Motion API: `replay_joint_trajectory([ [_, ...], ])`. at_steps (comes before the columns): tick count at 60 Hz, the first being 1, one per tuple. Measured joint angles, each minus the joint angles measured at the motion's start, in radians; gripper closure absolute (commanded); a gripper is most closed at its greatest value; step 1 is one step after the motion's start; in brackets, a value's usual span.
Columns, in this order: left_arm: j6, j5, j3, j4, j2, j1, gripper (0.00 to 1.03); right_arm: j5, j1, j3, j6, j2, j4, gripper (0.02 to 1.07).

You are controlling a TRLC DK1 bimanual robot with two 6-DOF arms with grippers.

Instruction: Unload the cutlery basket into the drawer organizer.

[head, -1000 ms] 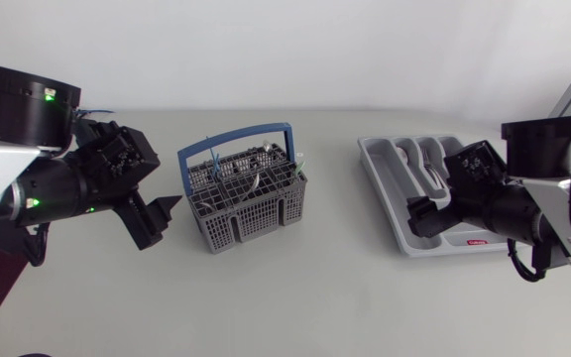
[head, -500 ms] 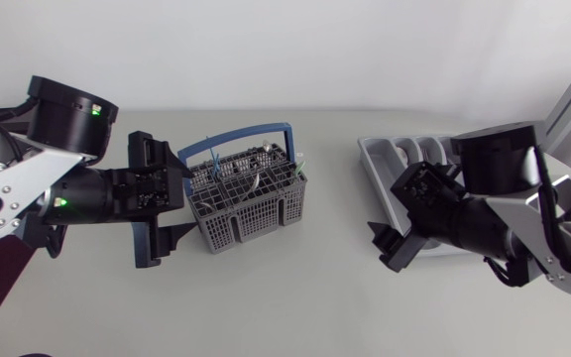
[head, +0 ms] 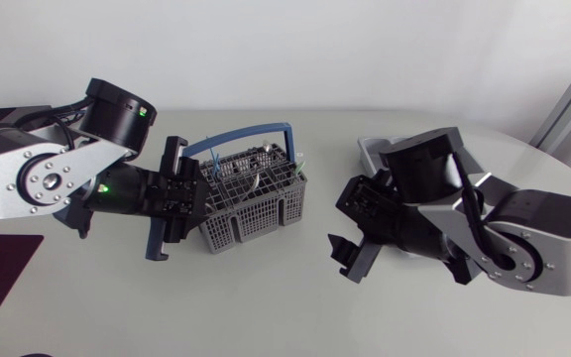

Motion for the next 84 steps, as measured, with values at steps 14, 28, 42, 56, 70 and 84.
replay_joint_trajectory([
  [14, 0.046, 0.011, 0.000, 0.053, 0.003, 0.008, 0.84, 0.000, 0.000, 0.000, -0.001, 0.002, 0.026, 0.10],
  [28, 0.054, 0.010, 0.000, 0.047, 0.015, 0.013, 0.86, 0.000, 0.000, -0.002, -0.004, 0.002, 0.046, 0.10],
  [42, 0.064, -0.017, 0.000, 0.015, 0.032, 0.015, 0.86, 0.007, 0.000, -0.015, -0.004, 0.002, 0.053, 0.10],
  [56, 0.063, -0.042, 0.013, 0.010, 0.059, 0.014, 0.92, 0.008, 0.000, -0.017, -0.004, 0.002, 0.053, 0.10],
  [70, 0.059, -0.069, 0.044, -0.016, 0.077, -0.001, 0.99, 0.010, 0.000, -0.024, -0.004, 0.002, 0.060, 0.10],
  [84, 0.051, -0.061, 0.048, -0.039, 0.034, -0.005, 1.00, 0.019, 0.006, -0.029, -0.005, 0.002, 0.060, 0.10],
])
